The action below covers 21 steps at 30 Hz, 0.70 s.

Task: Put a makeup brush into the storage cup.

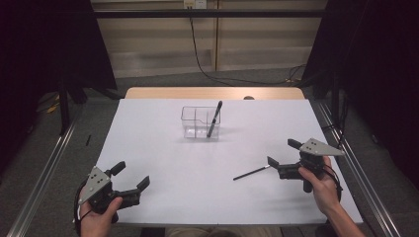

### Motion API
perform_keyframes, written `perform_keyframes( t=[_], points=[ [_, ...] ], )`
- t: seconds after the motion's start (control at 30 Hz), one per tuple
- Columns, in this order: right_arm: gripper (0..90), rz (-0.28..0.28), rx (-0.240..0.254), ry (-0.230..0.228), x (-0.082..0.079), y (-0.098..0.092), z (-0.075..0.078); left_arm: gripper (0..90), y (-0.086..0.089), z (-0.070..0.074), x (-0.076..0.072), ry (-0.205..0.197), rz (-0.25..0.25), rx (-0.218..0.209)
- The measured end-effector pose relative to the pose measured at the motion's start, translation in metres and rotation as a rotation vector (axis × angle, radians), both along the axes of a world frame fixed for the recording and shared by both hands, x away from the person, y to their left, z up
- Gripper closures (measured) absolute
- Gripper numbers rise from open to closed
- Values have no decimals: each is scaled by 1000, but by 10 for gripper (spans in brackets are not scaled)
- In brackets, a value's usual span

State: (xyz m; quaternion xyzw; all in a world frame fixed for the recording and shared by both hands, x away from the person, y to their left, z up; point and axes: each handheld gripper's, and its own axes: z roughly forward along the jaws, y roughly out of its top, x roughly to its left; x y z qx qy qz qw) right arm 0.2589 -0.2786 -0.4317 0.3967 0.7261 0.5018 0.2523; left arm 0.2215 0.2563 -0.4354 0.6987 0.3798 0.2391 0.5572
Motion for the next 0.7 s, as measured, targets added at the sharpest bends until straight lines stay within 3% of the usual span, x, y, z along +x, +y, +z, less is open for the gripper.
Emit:
perform_keyframes(
  t=[0.4, 0.7],
  points=[
    [10, 78, -24, 41, 25, 13, 7, 45, -2, 1, -1, -11, -9, 17],
    [7, 162, -82, 141, 39, 19, 10, 45, -2, 0, 0, -16, -12, 33]
  ],
)
